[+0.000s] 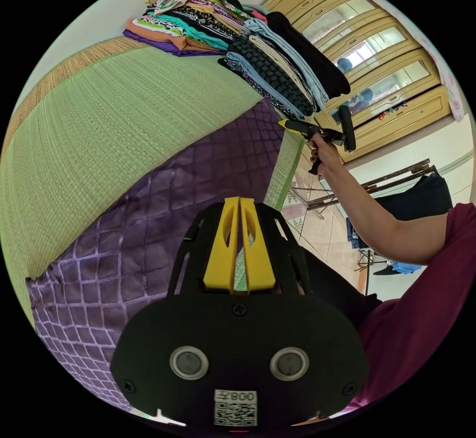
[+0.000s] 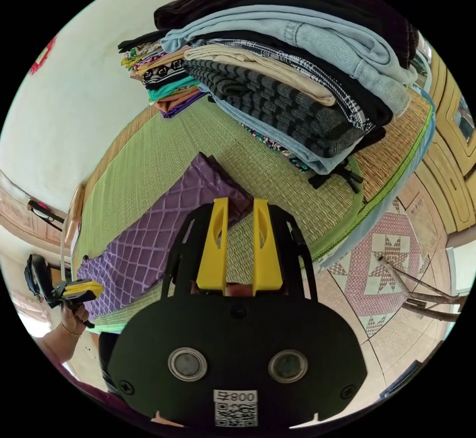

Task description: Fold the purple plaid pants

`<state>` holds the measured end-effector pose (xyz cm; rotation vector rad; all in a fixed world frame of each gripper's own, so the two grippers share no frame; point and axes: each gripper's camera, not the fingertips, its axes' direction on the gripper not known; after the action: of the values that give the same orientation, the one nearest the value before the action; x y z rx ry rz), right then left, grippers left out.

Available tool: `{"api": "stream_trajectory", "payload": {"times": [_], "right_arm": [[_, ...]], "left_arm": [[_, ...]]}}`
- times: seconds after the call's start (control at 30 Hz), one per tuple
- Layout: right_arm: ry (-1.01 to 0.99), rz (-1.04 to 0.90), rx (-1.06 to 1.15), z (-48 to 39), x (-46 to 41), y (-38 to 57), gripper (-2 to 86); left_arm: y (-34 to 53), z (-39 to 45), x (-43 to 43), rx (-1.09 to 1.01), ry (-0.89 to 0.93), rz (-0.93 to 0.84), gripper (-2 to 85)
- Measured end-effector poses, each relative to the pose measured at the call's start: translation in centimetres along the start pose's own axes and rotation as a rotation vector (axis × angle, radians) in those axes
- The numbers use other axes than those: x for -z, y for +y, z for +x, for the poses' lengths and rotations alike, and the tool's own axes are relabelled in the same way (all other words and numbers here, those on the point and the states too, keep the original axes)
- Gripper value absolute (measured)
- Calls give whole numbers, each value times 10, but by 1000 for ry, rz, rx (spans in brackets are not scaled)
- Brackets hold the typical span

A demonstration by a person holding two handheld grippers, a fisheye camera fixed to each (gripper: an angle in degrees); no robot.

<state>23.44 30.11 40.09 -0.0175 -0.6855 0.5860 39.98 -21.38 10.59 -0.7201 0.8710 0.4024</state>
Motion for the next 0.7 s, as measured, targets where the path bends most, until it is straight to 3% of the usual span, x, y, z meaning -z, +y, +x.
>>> {"api": "stream_trajectory", "payload": {"times": [0.4,0.7], "right_arm": [[-333,146,25,-26,75,12,37],[-600,110,292,-185,104,34,33]], "left_arm": [[29,-12,45,43,97,110,1],[102,-59,142,193,264,438,3]]}}
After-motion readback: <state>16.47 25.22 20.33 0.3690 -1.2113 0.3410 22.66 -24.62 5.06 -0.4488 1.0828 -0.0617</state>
